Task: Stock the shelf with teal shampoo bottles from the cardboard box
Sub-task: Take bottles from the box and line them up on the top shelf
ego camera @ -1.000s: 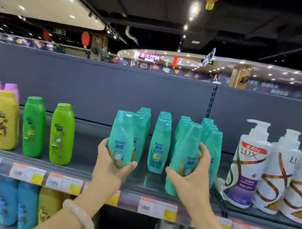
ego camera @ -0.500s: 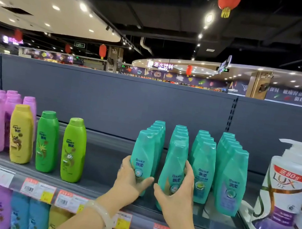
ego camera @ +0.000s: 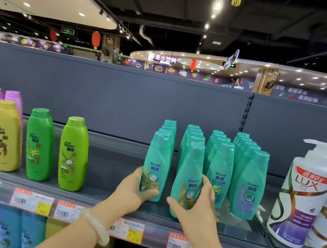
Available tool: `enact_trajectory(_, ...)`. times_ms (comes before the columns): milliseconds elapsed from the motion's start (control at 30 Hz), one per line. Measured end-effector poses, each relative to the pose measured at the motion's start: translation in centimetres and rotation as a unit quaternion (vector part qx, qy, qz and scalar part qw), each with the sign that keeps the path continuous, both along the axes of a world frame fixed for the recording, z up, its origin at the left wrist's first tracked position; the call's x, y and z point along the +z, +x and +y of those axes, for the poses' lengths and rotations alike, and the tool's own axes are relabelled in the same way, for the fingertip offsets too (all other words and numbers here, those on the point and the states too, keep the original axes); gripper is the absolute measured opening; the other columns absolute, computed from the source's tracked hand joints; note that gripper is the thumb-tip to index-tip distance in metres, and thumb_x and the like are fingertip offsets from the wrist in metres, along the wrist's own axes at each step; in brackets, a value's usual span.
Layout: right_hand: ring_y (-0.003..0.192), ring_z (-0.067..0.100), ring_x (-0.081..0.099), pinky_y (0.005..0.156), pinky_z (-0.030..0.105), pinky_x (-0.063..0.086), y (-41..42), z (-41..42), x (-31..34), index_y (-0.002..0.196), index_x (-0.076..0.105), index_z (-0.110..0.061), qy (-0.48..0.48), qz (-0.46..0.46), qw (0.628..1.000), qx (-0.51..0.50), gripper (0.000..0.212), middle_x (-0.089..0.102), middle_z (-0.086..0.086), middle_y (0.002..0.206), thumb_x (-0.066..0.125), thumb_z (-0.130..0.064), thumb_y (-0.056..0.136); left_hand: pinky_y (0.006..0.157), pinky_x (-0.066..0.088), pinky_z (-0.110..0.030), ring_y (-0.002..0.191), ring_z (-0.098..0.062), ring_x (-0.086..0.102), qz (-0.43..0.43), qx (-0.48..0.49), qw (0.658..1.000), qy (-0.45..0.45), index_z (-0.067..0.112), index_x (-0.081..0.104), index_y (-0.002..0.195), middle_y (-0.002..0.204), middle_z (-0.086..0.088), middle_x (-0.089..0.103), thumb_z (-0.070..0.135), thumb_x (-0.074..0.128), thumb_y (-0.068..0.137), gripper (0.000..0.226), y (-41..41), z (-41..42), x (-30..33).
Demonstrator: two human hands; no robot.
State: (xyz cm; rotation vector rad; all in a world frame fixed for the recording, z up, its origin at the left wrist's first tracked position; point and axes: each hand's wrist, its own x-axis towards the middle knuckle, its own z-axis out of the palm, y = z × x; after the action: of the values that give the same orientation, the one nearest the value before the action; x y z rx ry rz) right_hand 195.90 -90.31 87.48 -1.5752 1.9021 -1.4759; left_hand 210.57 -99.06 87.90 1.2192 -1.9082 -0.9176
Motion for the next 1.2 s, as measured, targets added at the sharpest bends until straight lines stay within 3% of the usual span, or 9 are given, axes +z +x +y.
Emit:
enact_trajectory(67, 0.113, 0.006, 0.034, 0.1, 0.024, 0.03, 0.0, 0.1, 0.0, 0.142, 0.016, -0.029, 0.002, 0.0, 1.0, 0.0, 0.093, 0.029, -0.007, 0.135, 0.078, -0.028, 0.073, 0.088, 0.04, -0.018, 0.099, -0.007, 0.055, 0.004, 0.003, 1.0, 0.003, 0.022, 0.043, 0.125, 0.116, 0.007, 0.06, 0.018, 0.069, 0.082, 0.05, 0.0, 0.0, -0.1)
enact_trajectory(200, 0.127, 0.014, 0.035, 0.105, 0.027, 0.029, 0.0, 0.2, -0.2, 0.143, 0.016, -0.027, 0.004, 0.005, 1.0, -0.002, 0.095, 0.029, -0.002, 0.142, 0.079, -0.027, 0.072, 0.097, 0.042, -0.023, 0.112, -0.009, 0.054, 0.009, 0.007, 1.0, -0.006, 0.02, 0.037, 0.133, 0.131, 0.003, 0.053, 0.021, 0.072, 0.079, 0.064, 0.4, 0.1, -0.4)
enact_trajectory(300, 0.123, 0.012, 0.037, 0.103, 0.027, 0.032, 0.0, 0.4, -0.1, 0.143, 0.015, -0.028, 0.011, 0.007, 1.0, 0.006, 0.095, 0.031, -0.003, 0.142, 0.078, -0.026, 0.072, 0.106, 0.039, -0.029, 0.123, -0.011, 0.046, 0.053, 0.079, 0.99, -0.099, 0.018, 0.035, 0.137, 0.133, 0.002, 0.042, 0.019, 0.069, 0.081, 0.065, 1.1, 1.1, -0.8)
enact_trajectory(433, 0.116, 0.008, 0.042, 0.099, 0.025, 0.035, 0.5, 0.6, 0.0, 0.142, 0.017, -0.03, 0.015, 0.014, 1.0, 0.015, 0.095, 0.036, -0.007, 0.133, 0.08, -0.028, 0.071, 0.085, 0.038, -0.001, 0.102, 0.007, 0.05, 0.069, 0.042, 0.971, -0.225, 0.036, 0.044, 0.109, 0.111, 0.012, 0.051, 0.019, 0.064, 0.085, 0.035, 1.8, 3.6, -1.0)
enact_trajectory(600, 0.116, 0.011, 0.045, 0.098, 0.023, 0.037, 1.5, 0.4, 0.1, 0.146, 0.011, -0.031, 0.041, 0.031, 0.998, 0.047, 0.104, 0.03, -0.007, 0.128, 0.081, -0.021, 0.07, 0.076, 0.042, 0.0, 0.097, 0.009, 0.054, 0.07, -0.014, 0.986, -0.152, 0.034, 0.043, 0.114, 0.113, 0.015, 0.056, 0.03, 0.058, 0.088, 0.03, 1.9, 4.7, -0.8)
enact_trajectory(767, 0.123, 0.013, 0.047, 0.105, 0.033, 0.043, 2.9, -0.5, -0.8, 0.149, 0.008, -0.033, 0.046, 0.045, 0.991, 0.113, 0.098, 0.028, -0.006, 0.13, 0.069, -0.006, 0.078, 0.077, 0.049, -0.009, 0.092, 0.004, 0.06, 0.053, -0.021, 0.994, -0.096, 0.036, 0.046, 0.11, 0.102, 0.018, 0.063, 0.03, 0.075, 0.074, 0.047, 2.4, 4.3, -0.4)
enact_trajectory(867, 0.122, 0.01, 0.046, 0.105, 0.032, 0.043, 3.6, -0.3, -0.9, 0.148, 0.009, -0.032, 0.05, 0.044, 0.989, 0.135, 0.091, 0.033, -0.007, 0.128, 0.06, 0.001, 0.081, 0.07, 0.048, -0.007, 0.086, 0.001, 0.062, 0.051, 0.007, 0.994, -0.092, 0.038, 0.051, 0.097, 0.093, 0.014, 0.067, 0.025, 0.079, 0.07, 0.041, 3.4, 3.8, -0.3)
enact_trajectory(1033, 0.12, 0.007, 0.043, 0.105, 0.021, 0.036, 3.3, 0.1, -1.0, 0.141, 0.032, -0.023, 0.041, 0.131, 0.984, 0.11, 0.063, 0.04, -0.007, 0.127, 0.06, -0.012, 0.086, 0.067, 0.05, -0.012, 0.085, -0.007, 0.065, 0.033, 0.032, 0.995, -0.09, 0.036, 0.052, 0.095, 0.089, 0.009, 0.068, 0.021, 0.079, 0.071, 0.04, 5.8, 2.9, 0.0)
enact_trajectory(1200, 0.109, 0.004, 0.044, 0.1, 0.017, 0.037, 2.9, -0.4, -0.9, 0.129, 0.045, -0.021, 0.04, 0.116, 0.99, 0.069, 0.045, 0.04, -0.01, 0.115, 0.062, -0.021, 0.088, 0.065, 0.047, -0.011, 0.087, -0.002, 0.062, 0.036, 0.057, 0.995, -0.079, 0.029, 0.049, 0.106, 0.095, 0.013, 0.064, 0.017, 0.074, 0.077, 0.04, 7.2, 1.4, 0.2)
